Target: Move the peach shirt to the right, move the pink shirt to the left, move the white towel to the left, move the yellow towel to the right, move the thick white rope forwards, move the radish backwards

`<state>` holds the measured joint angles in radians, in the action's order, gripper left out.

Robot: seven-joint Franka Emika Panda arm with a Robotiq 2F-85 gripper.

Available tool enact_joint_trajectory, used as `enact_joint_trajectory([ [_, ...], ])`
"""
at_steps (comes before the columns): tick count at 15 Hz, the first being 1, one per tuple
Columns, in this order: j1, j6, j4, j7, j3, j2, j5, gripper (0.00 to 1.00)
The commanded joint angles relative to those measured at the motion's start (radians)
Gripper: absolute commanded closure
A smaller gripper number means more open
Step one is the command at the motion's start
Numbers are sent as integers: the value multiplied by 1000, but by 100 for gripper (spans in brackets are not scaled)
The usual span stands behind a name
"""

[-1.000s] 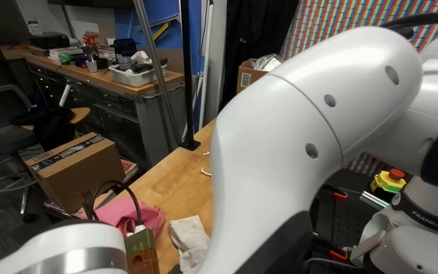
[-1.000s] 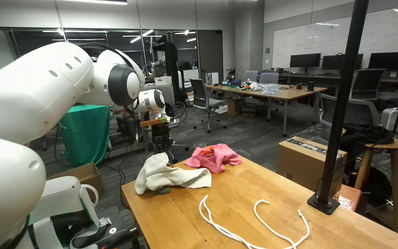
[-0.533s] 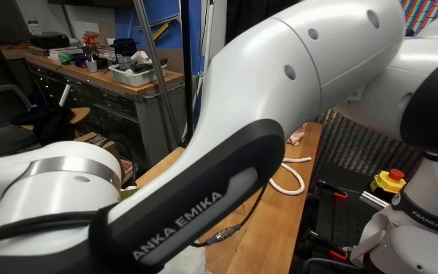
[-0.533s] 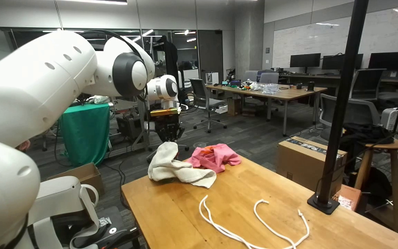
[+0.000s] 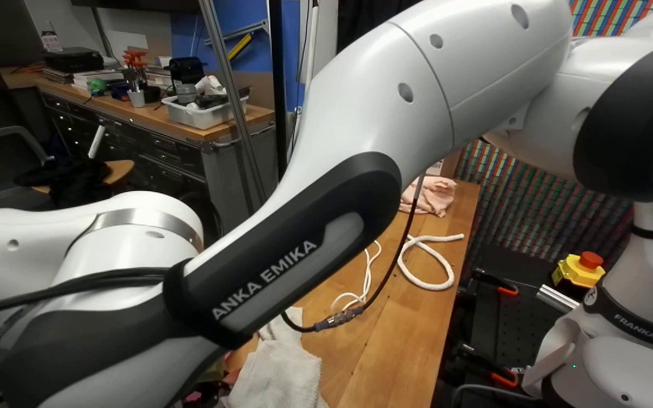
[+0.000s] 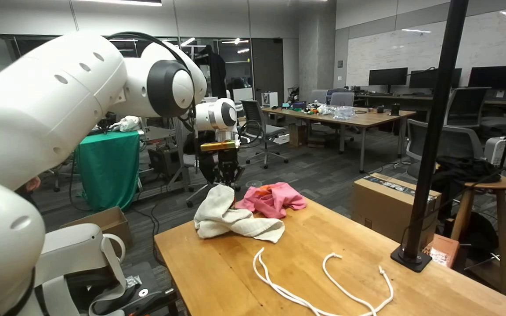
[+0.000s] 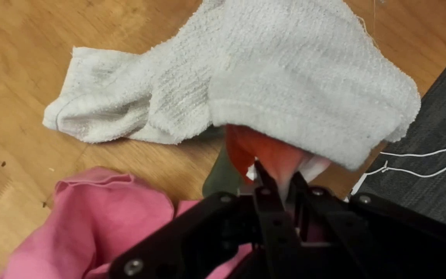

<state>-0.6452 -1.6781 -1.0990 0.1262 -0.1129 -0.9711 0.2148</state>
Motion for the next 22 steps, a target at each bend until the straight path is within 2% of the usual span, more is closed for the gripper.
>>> enact_joint_trajectory([
  [1,28,-71,-171,19,-8,121,-14,95],
  [9,85,-253,-535,49,-22,342,-57,95],
  [11,118,-332,-616,66,-54,381,-63,94],
  [16,171,-516,-771,93,-93,457,-99,95],
  [22,202,-755,-920,138,-104,547,-137,95],
])
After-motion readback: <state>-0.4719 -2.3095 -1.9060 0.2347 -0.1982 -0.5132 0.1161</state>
